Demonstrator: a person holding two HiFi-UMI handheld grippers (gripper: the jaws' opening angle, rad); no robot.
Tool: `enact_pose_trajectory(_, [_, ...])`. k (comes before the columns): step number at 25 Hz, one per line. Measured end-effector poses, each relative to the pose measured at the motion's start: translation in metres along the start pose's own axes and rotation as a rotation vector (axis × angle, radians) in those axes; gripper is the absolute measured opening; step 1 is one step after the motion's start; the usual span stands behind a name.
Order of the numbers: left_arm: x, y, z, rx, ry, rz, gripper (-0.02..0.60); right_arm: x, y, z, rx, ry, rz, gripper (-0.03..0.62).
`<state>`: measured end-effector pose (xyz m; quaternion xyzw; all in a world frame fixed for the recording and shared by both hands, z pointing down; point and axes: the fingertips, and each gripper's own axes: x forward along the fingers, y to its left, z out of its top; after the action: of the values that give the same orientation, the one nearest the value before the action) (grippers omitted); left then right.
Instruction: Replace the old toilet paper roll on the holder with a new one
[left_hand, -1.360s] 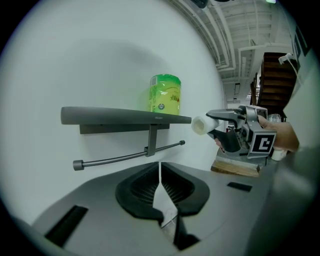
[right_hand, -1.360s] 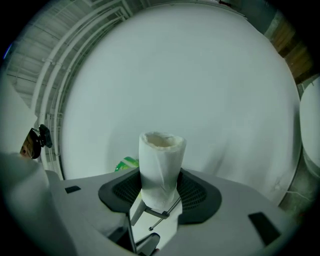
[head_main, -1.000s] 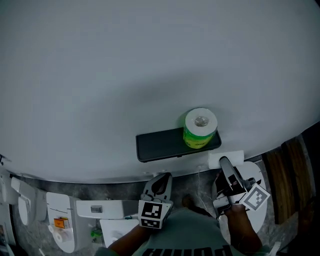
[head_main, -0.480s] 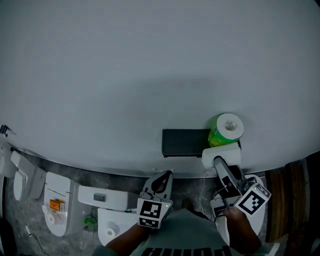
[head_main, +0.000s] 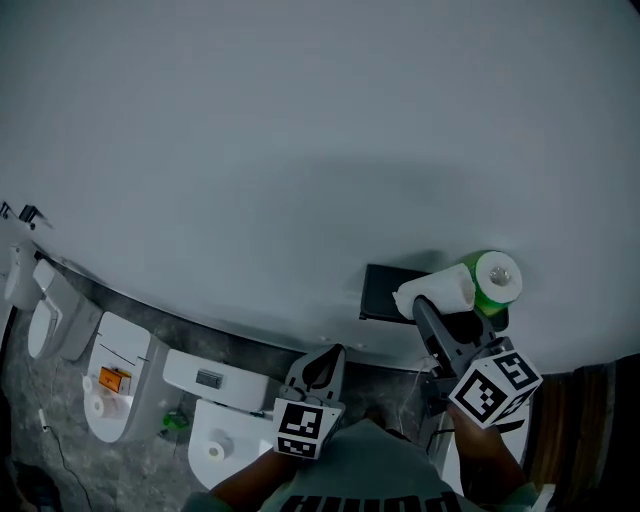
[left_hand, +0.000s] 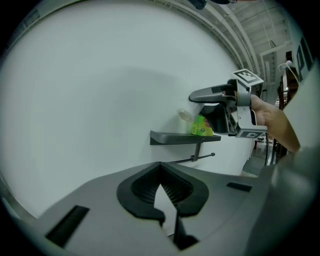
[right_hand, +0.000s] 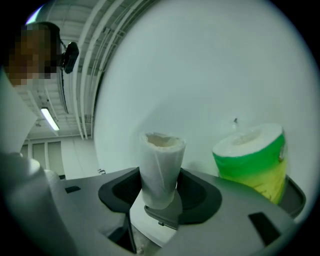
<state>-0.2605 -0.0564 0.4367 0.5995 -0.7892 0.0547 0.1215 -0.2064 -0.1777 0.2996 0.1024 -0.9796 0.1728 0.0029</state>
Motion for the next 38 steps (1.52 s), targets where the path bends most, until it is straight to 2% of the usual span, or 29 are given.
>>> enact_pose_trajectory(10, [-0.01,0.024,0.003,-0.032,-0.026,0.095,0.008,0.047,-0.006,-0.028,-0.298,0.199,-0.083,0.227])
enact_pose_trajectory(13, [-0.011,0.029,0.004,-0.037,-0.028,0.108,0.008,0.052,-0.01,-0.031,-0.348,0.231,-0.103,0.227])
enact_pose_trajectory(22, [-0.001,0.031,0.006,-0.033,-0.028,0.105,0.008,0.059,-0.022,-0.044,-0.382,0.315,-0.127,0.227])
enact_pose_trajectory(31, [0.004,0.028,0.008,-0.025,-0.026,0.084,0.008,0.061,-0.018,-0.044,-0.389,0.315,-0.104,0.229])
enact_pose_trajectory(38, [0.002,0.026,0.006,-0.024,-0.026,0.058,0.008,0.054,-0.013,-0.039,-0.358,0.293,-0.11,0.273])
